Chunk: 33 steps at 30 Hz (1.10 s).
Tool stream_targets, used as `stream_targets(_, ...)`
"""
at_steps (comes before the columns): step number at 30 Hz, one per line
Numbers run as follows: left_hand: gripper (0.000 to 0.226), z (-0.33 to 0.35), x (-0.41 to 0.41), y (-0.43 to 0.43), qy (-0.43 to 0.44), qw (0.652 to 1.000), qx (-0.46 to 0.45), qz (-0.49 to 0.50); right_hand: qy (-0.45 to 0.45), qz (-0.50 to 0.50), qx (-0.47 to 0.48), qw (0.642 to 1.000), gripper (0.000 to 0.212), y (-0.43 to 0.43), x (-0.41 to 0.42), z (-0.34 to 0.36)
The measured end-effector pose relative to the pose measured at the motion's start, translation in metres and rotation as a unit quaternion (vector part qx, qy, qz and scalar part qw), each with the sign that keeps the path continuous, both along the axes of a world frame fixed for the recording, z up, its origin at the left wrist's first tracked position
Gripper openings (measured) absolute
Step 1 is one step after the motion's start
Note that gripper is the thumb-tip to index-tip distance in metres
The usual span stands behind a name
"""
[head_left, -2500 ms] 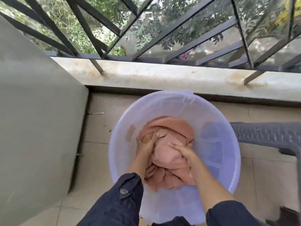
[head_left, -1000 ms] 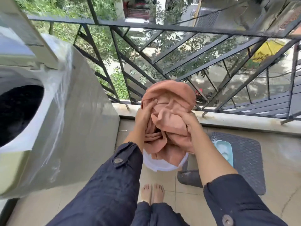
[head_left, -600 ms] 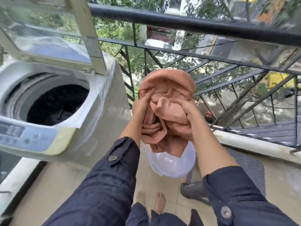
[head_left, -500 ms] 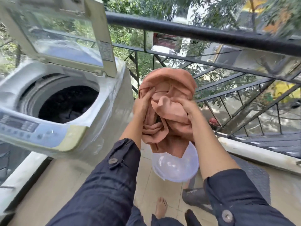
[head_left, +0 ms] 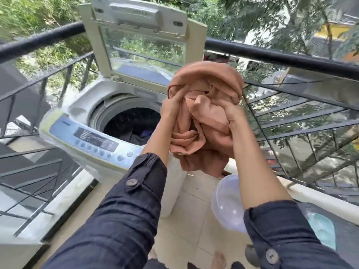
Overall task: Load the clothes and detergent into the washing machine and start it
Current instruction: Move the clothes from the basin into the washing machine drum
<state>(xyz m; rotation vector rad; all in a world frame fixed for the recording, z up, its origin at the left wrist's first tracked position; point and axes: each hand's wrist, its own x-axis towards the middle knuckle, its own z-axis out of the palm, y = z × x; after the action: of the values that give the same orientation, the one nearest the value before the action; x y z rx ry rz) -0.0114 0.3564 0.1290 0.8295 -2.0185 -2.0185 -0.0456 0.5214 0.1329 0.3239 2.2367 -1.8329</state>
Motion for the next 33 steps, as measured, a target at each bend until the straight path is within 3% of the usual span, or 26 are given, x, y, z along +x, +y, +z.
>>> stream_targets(3,0.087,0.011,0.003,-0.041,0.016,1.0,-0.01,-0.007,0.014,-0.017,-0.016,1.0,0.057,-0.04,-0.001,0.008)
stream_targets(6,0.091,0.019,0.006,-0.083,0.03,1.0,-0.007,-0.005,0.028,-0.022,-0.029,0.999,0.074,-0.081,0.0,0.01)
stream_targets(12,0.112,0.023,0.012,-0.145,0.062,0.998,-0.022,0.008,0.03,-0.043,-0.067,0.996,0.054,-0.145,0.011,0.014)
stream_targets(24,0.039,0.009,0.003,-0.219,0.088,0.993,-0.032,0.073,0.031,-0.051,-0.119,0.991,0.034,-0.226,-0.008,-0.001)
stream_targets(30,0.043,-0.009,-0.023,-0.25,0.055,0.993,-0.054,0.094,-0.006,-0.046,-0.129,0.991,0.017,-0.257,-0.035,-0.023)
stream_targets(33,0.03,-0.017,-0.034,-0.256,0.049,0.993,-0.063,0.085,-0.073,-0.005,-0.114,0.991,0.027,-0.266,-0.05,-0.043)
